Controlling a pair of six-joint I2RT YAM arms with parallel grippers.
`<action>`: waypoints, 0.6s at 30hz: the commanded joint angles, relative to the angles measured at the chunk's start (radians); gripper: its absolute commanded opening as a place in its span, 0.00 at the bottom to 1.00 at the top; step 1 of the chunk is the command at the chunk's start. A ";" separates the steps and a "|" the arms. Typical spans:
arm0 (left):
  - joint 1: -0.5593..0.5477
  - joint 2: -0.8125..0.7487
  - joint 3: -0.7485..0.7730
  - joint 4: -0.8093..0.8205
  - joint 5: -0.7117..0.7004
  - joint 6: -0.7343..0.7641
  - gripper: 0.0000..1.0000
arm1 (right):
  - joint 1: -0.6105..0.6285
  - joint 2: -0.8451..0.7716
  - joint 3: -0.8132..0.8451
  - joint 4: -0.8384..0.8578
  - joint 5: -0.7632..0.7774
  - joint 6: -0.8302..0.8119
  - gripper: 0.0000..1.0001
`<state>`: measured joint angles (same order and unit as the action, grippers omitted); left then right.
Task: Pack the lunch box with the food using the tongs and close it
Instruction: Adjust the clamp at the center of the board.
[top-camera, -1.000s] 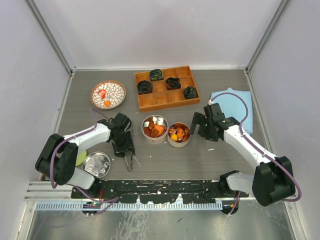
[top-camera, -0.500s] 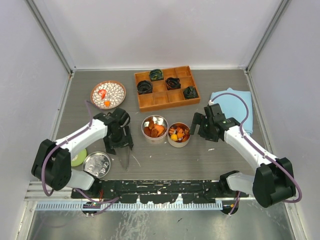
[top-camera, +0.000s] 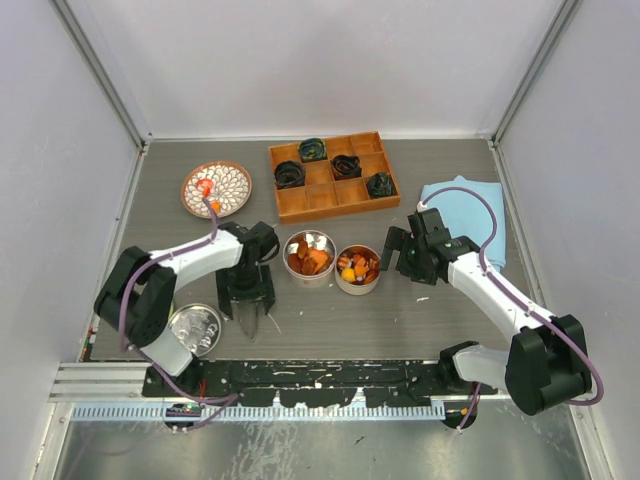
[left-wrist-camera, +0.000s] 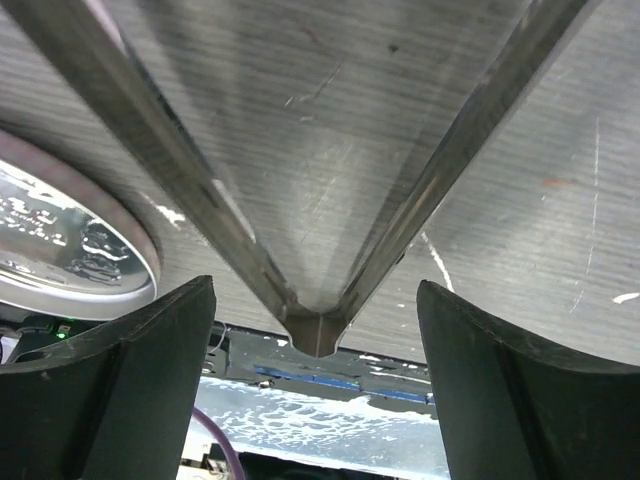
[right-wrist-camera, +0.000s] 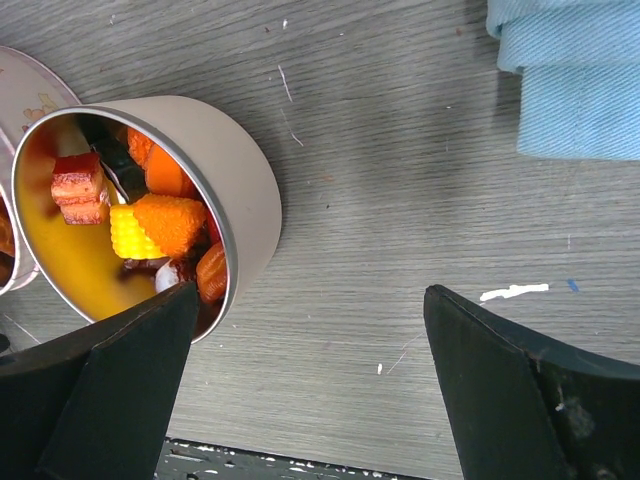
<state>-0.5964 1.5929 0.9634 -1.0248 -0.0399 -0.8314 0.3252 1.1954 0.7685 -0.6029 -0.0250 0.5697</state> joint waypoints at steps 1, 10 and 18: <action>-0.008 0.067 0.072 0.032 -0.010 0.005 0.81 | -0.004 -0.010 0.010 0.032 0.005 -0.019 1.00; -0.001 0.168 0.084 0.090 0.000 0.043 0.73 | -0.004 -0.003 0.014 0.024 0.023 -0.028 1.00; 0.067 0.135 0.026 0.167 0.039 0.013 0.67 | -0.005 0.002 0.015 0.023 0.022 -0.024 1.00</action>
<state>-0.5640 1.7454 1.0325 -0.9760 0.0231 -0.7895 0.3248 1.1973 0.7685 -0.6010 -0.0185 0.5541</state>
